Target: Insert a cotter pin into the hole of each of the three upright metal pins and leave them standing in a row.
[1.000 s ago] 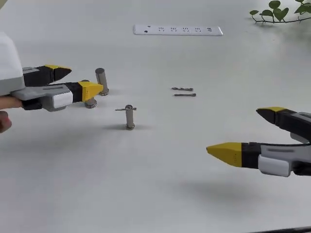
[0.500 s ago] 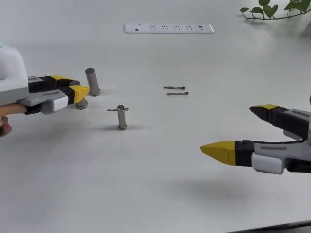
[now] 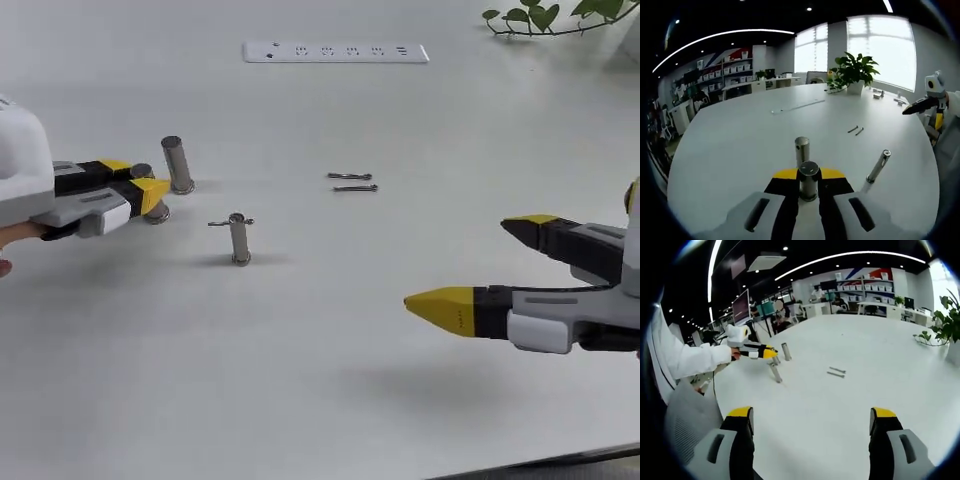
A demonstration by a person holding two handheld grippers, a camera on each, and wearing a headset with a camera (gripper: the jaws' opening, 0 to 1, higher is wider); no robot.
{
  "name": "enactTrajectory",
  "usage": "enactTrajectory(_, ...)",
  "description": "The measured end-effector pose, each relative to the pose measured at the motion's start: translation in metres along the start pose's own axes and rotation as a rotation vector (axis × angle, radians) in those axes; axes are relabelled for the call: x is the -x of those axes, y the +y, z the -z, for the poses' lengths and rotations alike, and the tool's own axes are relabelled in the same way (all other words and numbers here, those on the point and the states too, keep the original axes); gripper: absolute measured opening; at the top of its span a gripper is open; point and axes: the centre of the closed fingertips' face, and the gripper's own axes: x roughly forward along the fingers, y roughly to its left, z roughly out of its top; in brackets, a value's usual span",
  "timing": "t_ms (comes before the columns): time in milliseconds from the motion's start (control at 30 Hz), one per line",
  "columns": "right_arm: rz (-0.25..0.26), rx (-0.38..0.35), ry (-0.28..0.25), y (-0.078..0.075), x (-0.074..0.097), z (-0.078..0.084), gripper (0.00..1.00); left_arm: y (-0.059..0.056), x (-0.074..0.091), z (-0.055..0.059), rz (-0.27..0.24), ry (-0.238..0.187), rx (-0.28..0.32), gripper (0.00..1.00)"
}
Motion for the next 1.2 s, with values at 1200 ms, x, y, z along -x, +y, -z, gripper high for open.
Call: enactTrajectory(1200, -0.012, -0.001, -0.059, 0.002, 0.009, -0.008, 0.95, -0.108, 0.056, -0.071, 0.129, -0.051, -0.140, 0.10)
